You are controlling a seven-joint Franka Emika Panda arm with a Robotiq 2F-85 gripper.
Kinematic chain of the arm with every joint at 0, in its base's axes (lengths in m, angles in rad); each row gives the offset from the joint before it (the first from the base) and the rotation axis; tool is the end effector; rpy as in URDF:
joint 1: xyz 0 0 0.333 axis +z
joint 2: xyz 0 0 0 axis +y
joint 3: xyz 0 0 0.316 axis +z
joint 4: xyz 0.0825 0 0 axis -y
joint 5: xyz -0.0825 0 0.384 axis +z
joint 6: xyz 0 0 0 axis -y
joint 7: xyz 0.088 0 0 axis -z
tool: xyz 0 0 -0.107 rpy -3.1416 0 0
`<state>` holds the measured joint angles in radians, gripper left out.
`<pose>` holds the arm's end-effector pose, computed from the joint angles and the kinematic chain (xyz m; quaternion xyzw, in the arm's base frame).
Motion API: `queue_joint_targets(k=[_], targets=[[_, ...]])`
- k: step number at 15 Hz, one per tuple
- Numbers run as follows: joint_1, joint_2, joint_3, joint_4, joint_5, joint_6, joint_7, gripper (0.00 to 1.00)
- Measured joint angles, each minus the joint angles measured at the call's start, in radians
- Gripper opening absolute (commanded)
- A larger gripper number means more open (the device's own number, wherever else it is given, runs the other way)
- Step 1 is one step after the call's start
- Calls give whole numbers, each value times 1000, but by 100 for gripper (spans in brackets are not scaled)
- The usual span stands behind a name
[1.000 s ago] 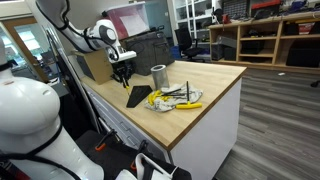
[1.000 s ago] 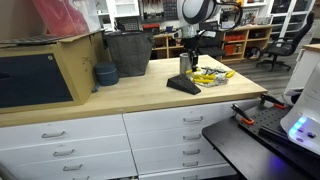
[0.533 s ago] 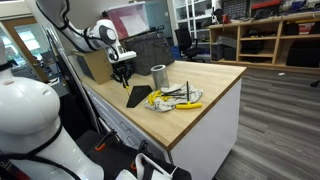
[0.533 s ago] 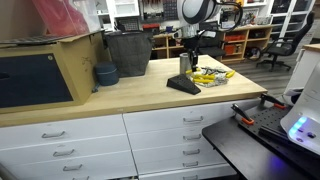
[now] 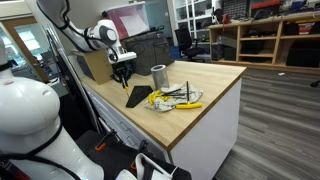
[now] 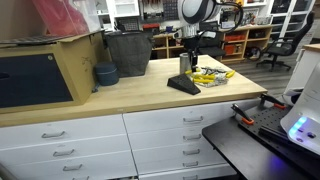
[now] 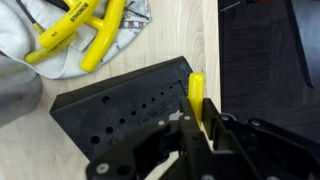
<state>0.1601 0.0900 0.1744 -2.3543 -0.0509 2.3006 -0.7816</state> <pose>0.4652 0.1610 0.2811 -0.8362 -0.5438 0.0714 0.0061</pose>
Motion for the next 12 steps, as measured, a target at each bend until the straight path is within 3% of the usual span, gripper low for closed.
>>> queue_joint_targets(k=[12], targets=[[-3, 5, -2, -3, -67, 42, 34, 4]])
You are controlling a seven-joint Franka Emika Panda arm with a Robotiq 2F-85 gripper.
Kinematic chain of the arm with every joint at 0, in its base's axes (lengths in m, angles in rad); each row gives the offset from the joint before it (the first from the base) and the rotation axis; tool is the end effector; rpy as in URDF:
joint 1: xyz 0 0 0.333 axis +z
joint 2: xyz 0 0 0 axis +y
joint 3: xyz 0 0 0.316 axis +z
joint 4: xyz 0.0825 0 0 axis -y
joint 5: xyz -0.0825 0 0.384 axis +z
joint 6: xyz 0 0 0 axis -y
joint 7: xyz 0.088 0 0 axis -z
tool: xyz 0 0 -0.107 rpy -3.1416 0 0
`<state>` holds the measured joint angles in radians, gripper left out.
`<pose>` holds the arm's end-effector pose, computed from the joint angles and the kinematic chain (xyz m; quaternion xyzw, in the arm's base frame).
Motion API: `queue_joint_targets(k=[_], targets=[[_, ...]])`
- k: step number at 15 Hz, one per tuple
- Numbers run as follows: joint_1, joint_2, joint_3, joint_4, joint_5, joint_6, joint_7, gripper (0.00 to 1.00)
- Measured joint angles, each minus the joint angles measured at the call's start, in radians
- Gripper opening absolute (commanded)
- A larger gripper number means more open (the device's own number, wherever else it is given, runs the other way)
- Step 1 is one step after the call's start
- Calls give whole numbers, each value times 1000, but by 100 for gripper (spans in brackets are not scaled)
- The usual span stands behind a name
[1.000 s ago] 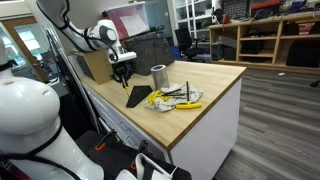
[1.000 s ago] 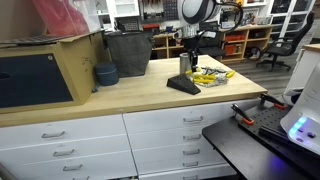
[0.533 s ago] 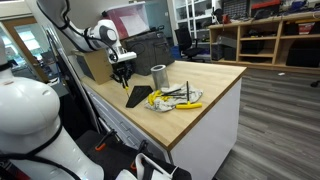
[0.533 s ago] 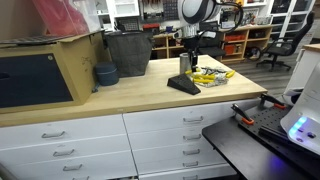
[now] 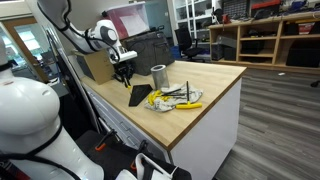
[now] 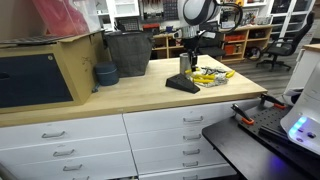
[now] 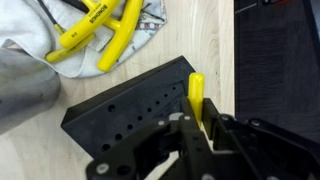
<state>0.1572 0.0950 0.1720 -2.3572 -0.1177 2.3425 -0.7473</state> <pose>0.4697 0.1591 0.2807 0.8339 0.5483 -0.0591 0.0199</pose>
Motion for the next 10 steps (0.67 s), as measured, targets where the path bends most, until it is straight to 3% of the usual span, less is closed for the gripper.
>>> queue_joint_targets(k=[9, 10], targets=[[4, 2, 4, -13, -130, 66, -61, 4], [4, 2, 3, -17, -152, 81, -71, 9]])
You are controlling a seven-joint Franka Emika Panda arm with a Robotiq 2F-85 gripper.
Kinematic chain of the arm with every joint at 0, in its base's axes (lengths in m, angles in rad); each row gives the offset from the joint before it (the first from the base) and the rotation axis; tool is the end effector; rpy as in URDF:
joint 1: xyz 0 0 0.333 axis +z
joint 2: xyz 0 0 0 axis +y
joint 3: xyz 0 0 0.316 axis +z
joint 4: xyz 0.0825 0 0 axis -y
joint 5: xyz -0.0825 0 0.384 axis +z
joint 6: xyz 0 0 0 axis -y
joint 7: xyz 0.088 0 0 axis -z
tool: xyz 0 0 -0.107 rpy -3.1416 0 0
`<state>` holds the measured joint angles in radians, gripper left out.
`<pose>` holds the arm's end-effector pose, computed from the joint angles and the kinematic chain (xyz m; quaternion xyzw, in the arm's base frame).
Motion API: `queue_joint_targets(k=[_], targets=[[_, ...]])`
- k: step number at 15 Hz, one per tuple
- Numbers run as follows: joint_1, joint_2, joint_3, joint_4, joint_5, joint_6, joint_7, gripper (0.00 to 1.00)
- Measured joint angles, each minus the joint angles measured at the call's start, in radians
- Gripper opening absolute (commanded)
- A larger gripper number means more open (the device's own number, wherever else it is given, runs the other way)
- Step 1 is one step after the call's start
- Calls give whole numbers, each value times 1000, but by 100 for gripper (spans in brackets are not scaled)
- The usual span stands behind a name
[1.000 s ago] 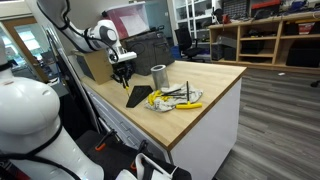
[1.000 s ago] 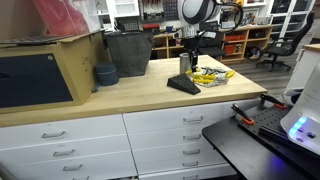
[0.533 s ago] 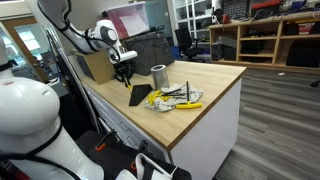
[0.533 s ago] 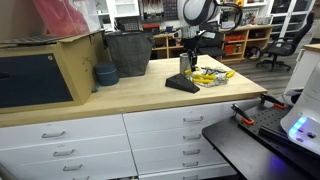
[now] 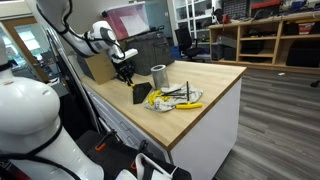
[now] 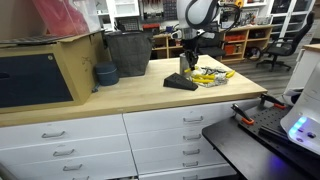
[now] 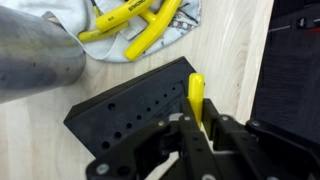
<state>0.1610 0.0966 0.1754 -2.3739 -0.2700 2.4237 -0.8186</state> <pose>0.4713 0.1642 0.2800 0.7743 0.6276 -0.0396 0.0705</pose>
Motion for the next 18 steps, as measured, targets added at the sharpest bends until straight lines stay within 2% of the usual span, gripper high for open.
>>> queue_joint_targets(k=[1, 2, 3, 7, 10, 14, 16, 18], targets=[[0, 0, 0, -3, -20, 13, -9, 40], [0, 0, 0, -7, -36, 26, -25, 42], [0, 0, 0, -10, -48, 37, -40, 48], [-9, 18, -1, -30, -50, 87, -122, 79], [-17, 33, -1, -34, -9, 104, -203, 99], [-28, 35, -1, -34, 63, 106, -278, 100], [-34, 35, -1, -33, 94, 102, -277, 100], [-36, 38, -15, -24, 88, 70, -210, 100]])
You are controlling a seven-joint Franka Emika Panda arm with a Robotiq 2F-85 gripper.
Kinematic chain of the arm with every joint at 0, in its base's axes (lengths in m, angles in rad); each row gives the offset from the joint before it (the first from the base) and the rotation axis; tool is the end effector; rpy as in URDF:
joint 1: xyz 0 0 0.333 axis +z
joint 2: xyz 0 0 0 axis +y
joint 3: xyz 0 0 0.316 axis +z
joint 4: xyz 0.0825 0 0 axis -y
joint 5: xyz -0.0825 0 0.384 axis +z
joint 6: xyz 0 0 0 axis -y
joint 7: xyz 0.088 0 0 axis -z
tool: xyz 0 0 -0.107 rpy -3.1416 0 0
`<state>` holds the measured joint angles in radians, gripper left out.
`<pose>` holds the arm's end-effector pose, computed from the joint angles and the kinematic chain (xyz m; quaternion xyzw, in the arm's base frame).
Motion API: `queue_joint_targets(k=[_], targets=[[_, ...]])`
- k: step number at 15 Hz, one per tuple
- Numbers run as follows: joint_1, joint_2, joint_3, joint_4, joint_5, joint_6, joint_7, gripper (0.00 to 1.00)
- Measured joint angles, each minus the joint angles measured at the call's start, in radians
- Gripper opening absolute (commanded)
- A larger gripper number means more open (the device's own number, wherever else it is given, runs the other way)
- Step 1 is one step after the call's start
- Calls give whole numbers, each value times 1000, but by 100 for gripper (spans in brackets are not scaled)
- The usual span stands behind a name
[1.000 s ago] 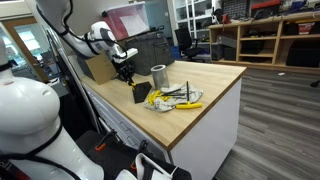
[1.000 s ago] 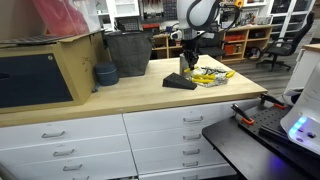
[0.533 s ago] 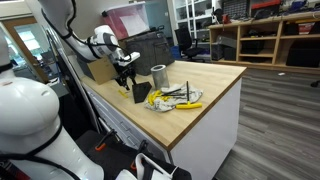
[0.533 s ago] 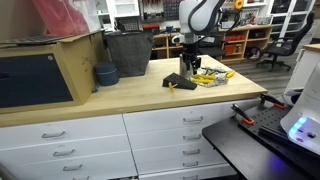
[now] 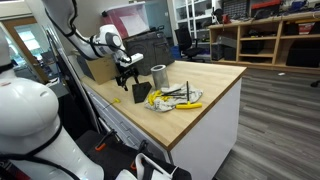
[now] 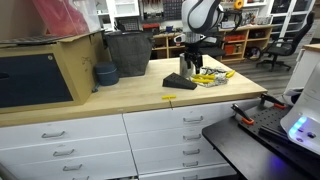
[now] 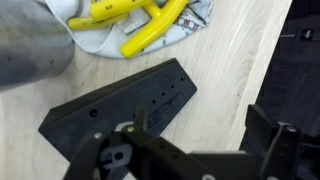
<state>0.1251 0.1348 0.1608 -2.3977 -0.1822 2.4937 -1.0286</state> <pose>0.4748 0.1416 0.2578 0.7441 0.6665 -0.0320 0.0335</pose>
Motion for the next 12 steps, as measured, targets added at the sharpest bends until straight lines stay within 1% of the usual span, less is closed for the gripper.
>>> queue_joint_targets(k=[4, 6, 9, 12], targets=[[-3, 29, -24, 26, -6, -64, 121, 100], [-4, 49, -24, 37, 3, -89, 154, 100], [-2, 76, -4, 54, 26, -97, 158, 100], [3, 101, 32, 88, 57, -116, 159, 100]])
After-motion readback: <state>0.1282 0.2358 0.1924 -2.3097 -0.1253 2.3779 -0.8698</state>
